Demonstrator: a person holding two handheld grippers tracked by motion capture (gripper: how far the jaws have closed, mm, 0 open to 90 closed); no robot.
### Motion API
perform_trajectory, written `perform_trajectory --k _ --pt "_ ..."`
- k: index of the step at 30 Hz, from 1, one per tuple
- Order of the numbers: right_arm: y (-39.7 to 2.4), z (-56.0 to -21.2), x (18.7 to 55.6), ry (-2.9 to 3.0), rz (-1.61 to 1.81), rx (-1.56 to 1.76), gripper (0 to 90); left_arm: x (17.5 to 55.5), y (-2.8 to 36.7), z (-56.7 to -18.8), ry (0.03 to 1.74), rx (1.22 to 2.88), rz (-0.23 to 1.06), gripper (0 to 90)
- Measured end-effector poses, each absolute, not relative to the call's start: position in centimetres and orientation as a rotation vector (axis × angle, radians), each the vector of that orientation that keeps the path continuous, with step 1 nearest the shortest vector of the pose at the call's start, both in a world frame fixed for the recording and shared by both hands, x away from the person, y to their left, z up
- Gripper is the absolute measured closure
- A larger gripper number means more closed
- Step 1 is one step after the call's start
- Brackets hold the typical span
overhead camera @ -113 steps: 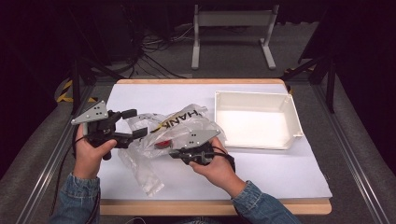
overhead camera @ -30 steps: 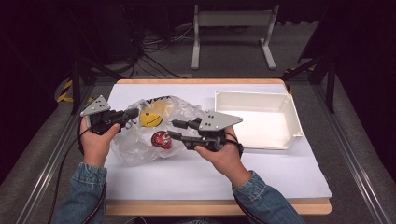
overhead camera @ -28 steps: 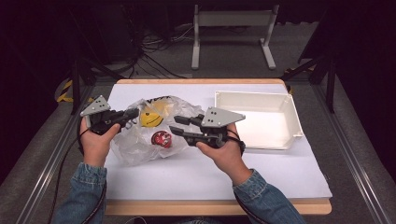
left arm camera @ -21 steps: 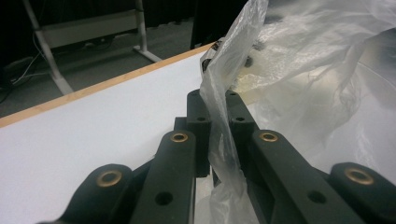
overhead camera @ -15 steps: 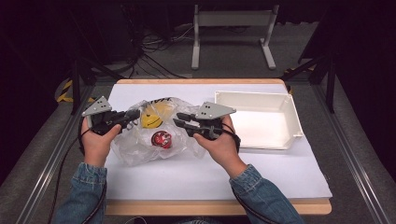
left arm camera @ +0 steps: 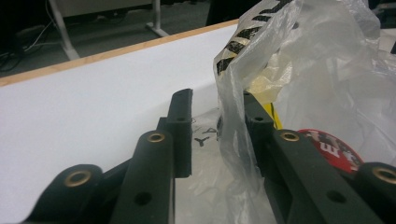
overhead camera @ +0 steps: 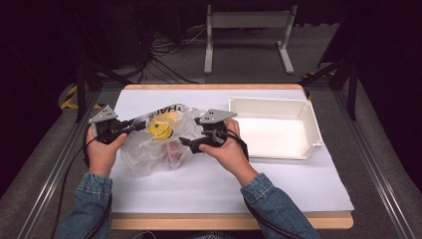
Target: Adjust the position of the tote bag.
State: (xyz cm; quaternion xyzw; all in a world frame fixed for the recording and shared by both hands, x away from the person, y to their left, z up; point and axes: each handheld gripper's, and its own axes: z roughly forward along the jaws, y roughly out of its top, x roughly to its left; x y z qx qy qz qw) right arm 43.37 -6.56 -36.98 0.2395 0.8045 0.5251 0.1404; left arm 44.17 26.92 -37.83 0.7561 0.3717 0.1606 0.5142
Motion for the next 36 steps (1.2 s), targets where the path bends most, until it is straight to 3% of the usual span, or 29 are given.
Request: perform_trajectory --k 16,25,36 --pt "-6.0 -39.8 44.2 2.428 1.321 0.697 4.1 45.4 27.3 -40.2 0.993 1.849 0.310 67.6" --pt "-6.1 -41.1 44.4 2.451 1.257 0.769 4.2 45.5 28.3 -41.0 1.043 1.844 0.305 65.2" --pt "-7.0 -39.9 43.8 2.403 1.324 0.760 6.1 43.4 29.1 -37.5 0.957 1.768 0.387 55.3"
